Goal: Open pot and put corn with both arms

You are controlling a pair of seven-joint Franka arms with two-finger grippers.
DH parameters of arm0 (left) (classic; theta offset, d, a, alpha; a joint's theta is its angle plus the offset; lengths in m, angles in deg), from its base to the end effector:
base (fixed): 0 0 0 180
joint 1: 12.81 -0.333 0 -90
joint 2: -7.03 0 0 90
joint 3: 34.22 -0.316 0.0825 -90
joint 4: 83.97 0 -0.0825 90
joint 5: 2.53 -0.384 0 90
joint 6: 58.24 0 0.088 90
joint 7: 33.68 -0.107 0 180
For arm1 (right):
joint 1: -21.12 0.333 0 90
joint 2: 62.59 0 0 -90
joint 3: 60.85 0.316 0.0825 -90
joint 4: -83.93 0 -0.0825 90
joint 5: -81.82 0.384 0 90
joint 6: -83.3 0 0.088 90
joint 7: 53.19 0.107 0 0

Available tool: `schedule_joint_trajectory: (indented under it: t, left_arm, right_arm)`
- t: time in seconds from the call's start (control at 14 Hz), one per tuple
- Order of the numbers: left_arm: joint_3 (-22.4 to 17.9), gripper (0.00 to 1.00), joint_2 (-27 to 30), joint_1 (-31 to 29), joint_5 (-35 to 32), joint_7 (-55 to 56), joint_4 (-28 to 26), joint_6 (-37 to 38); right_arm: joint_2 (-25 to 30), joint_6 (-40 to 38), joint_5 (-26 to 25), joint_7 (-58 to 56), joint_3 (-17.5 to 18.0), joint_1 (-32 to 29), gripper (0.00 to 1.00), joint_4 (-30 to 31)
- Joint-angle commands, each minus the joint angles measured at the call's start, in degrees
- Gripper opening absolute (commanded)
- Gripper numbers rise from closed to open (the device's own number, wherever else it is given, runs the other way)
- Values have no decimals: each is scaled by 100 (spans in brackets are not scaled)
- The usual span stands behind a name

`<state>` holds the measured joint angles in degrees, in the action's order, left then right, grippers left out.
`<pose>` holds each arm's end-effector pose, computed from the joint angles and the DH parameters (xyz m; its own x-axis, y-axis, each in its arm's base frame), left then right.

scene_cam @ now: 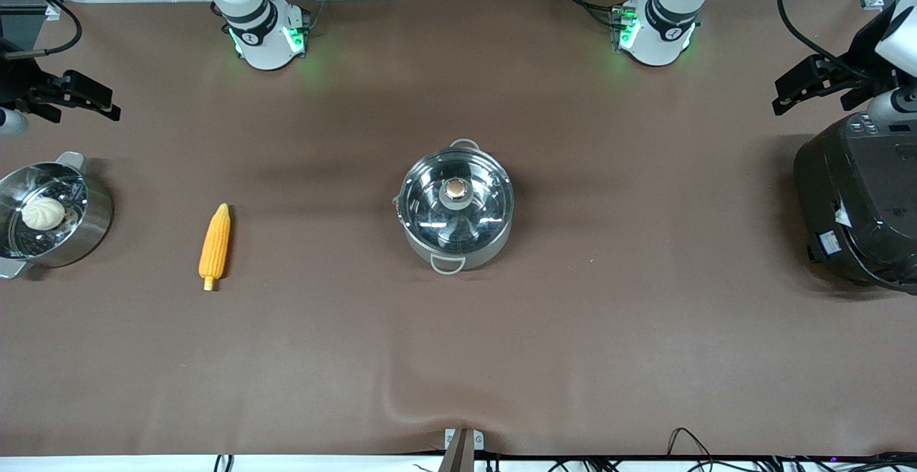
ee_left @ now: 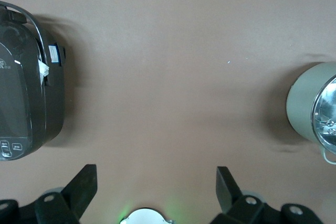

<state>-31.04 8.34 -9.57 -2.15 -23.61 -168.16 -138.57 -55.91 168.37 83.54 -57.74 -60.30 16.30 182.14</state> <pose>0.5258 -0.0604 0.6694 0.9970 0.0627 -0.0448 0.0627 -0.9980 -0.0026 0.5055 -0.0340 0.6125 0.9939 0.0077 -0.1098 0.0036 -0.9993 -0.0377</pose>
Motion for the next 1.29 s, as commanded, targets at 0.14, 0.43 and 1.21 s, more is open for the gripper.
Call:
schedule_joint_trajectory:
  t: [0.14, 0.43, 1.21]
  left_arm:
    - [-2, 100, -34, -34, 6, -136, 69, 79]
    - [24, 100, -227, 27, -187, -136, 174, 79]
    - [332, 100, -1325, 2011, -187, 3006, 702, -280]
  right_arm:
    - [-27, -34, -58, 34, 6, 60, 100, -47]
    - [-18, -43, -58, 34, 6, 60, 100, -56]
    - [-97, -7, -58, 34, 6, 104, 100, -47]
